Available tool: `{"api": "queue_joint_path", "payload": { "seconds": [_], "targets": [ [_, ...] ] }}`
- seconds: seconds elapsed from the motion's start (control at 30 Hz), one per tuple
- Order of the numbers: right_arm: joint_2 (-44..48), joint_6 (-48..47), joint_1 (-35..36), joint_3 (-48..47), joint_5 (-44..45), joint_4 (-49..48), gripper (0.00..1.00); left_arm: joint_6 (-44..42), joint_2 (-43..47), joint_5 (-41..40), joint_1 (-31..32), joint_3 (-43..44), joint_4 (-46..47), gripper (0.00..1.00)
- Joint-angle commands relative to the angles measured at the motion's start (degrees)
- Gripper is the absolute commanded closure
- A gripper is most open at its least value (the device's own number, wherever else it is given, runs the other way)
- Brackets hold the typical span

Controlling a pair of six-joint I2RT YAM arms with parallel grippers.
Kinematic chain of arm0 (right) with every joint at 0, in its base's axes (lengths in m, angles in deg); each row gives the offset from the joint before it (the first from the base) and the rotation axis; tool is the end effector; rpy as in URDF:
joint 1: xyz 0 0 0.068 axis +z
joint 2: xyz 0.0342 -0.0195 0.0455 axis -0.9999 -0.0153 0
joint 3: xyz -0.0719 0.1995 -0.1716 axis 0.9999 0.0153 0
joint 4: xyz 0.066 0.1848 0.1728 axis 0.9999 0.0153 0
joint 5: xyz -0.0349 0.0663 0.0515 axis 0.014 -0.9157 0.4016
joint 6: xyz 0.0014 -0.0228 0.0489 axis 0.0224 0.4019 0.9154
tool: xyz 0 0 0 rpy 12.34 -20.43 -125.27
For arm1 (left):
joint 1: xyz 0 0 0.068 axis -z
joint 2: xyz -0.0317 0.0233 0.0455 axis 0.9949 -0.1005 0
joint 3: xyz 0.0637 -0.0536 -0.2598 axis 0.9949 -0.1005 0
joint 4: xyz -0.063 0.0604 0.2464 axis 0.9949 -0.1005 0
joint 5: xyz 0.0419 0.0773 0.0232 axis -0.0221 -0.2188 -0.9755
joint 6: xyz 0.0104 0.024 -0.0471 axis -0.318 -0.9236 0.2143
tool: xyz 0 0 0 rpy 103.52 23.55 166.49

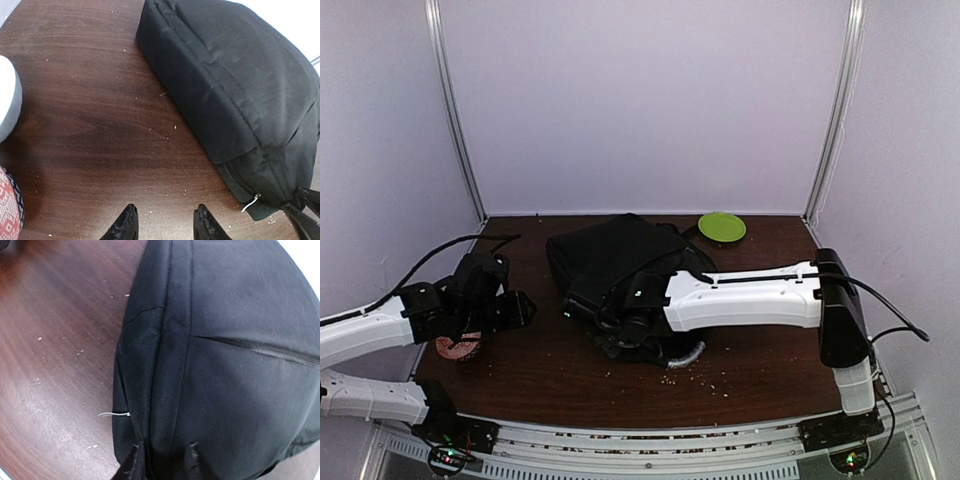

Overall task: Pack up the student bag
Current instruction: Zip the student bag at the center of the board.

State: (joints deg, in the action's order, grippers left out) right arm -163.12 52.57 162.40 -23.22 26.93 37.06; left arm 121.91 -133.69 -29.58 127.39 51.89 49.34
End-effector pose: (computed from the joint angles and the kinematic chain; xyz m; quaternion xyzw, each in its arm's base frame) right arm 0.1474 0.4378 0.2272 -0.3880 0.8679 0.0150 0.3098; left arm 0.1472 -0.1241 0.2322 -0.1349 0.9064 -0.1918 0.3515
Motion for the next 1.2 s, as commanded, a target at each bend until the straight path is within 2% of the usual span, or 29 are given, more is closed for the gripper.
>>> {"api": "queue_joint_path", "payload": {
  "seconds": [0.0,0.1,0.23,0.37,0.53,0.7,0.83,0.93,1.1,1.17],
  "targets": [
    [2.09,-0.47,-0.31,1.12,5.31,2.61,0.85,0.68,-1.45,0.93,-0.44,-0.05,2.39,0.60],
    [4.40,-0.90,-0.48,3.86,5.45,1.48,1.00,0.67,-2.15,1.20,-0.44,0.16,2.71,0.60],
    [8.28,-1.56,-0.76,8.52,6.05,1.01,1.00,0.55,-3.06,1.30,-0.40,0.58,3.15,0.60],
    [15.74,-2.02,-0.96,20.50,7.58,-2.15,1.00,0.45,-4.91,2.60,-0.49,1.39,5.00,0.58],
    [24.86,2.38,-3.02,33.81,8.42,-2.97,1.00,1.60,-10.72,9.08,-0.62,3.18,11.53,0.50],
    [31.36,6.59,-6.75,42.56,3.87,-7.00,1.00,3.43,-17.49,15.52,-0.62,5.24,20.57,0.37],
    [34.61,8.62,-10.83,46.33,0.34,-10.56,1.00,-4.40,-18.22,10.84,0.91,10.55,16.74,0.31],
    [37.81,9.73,-14.96,48.48,-3.30,-13.51,1.00,-15.07,-17.71,6.62,3.15,14.59,13.40,0.28],
    [42.40,10.39,-18.15,50.33,-10.21,-18.42,1.00,-30.99,-19.19,-3.60,11.90,21.03,9.62,0.25],
    [44.50,11.24,-18.13,51.27,-12.27,-19.58,0.88,-35.91,-20.33,-5.00,14.41,22.50,10.00,0.24]
  ]
}}
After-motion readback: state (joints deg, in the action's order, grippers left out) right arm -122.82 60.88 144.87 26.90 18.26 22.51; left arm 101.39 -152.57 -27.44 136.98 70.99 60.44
